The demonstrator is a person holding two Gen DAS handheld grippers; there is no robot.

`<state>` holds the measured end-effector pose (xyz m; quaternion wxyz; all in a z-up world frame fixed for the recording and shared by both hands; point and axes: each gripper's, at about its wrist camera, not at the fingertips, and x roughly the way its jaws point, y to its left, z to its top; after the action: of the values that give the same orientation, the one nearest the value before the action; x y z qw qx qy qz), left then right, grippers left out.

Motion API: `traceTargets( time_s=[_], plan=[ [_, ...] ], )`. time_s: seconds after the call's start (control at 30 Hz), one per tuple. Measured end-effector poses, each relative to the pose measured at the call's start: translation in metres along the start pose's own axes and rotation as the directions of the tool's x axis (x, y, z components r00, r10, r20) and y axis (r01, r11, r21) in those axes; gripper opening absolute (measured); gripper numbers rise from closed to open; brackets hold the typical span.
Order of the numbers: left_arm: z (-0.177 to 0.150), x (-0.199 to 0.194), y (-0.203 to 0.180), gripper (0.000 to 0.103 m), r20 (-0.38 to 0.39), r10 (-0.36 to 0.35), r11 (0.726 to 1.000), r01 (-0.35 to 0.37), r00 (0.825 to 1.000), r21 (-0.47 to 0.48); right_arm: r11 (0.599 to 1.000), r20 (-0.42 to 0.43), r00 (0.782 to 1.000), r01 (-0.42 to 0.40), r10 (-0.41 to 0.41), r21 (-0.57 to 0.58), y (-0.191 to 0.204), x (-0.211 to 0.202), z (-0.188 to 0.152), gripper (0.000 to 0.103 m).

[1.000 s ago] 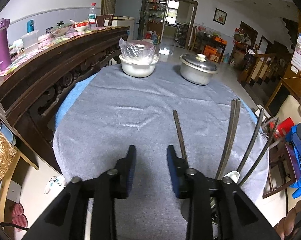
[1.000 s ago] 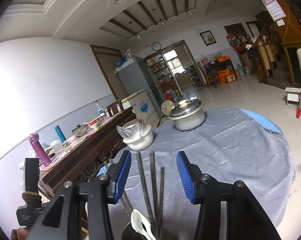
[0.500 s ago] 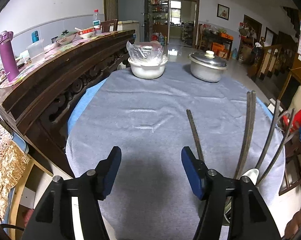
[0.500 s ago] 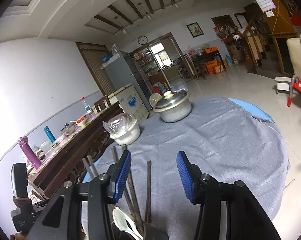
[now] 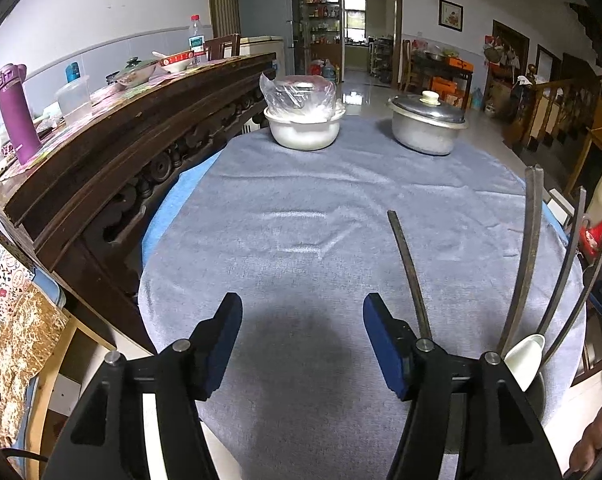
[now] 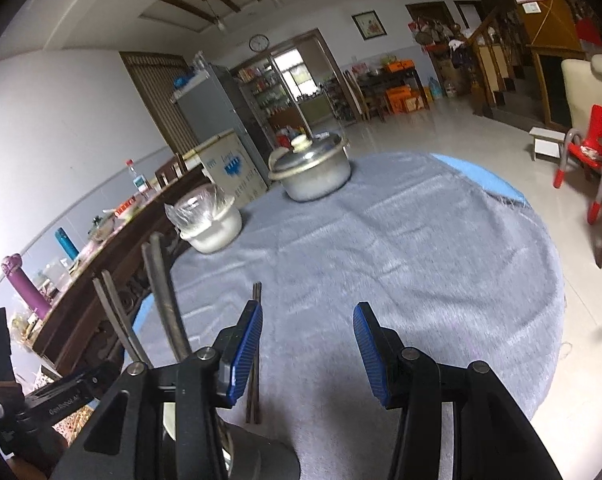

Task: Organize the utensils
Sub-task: 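Move both open tools back over the last chopsticks on the cloth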

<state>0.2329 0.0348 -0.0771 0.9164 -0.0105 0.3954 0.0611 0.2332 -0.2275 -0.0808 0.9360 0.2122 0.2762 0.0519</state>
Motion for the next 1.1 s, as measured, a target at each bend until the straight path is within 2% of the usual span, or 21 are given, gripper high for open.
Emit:
traceTargets(
  time_s=[0.63, 0.87, 1.1],
  plan=[
    [0.002, 0.038, 0.002, 0.064, -0.06, 0.016, 1.0, -0.016, 0.998, 0.003, 1.0, -0.099, 0.995, 0.004, -0.001, 0.024, -0.012, 0.042, -0.008, 0.051],
    [0.006, 0.057, 0.0, 0.064, -0.082, -0.03, 1.0, 0.03, 0.996, -0.001, 0.999, -0.113, 0.994, -0.004, 0.009, 0.038, -0.018, 0.053, -0.01, 0.051],
    [0.006, 0.081, -0.003, 0.064, -0.115, -0.118, 0.993, 0.118, 0.986, -0.006, 0.999, -0.115, 0.993, -0.006, 0.012, 0.053, -0.023, 0.06, -0.011, 0.051]
  ],
)
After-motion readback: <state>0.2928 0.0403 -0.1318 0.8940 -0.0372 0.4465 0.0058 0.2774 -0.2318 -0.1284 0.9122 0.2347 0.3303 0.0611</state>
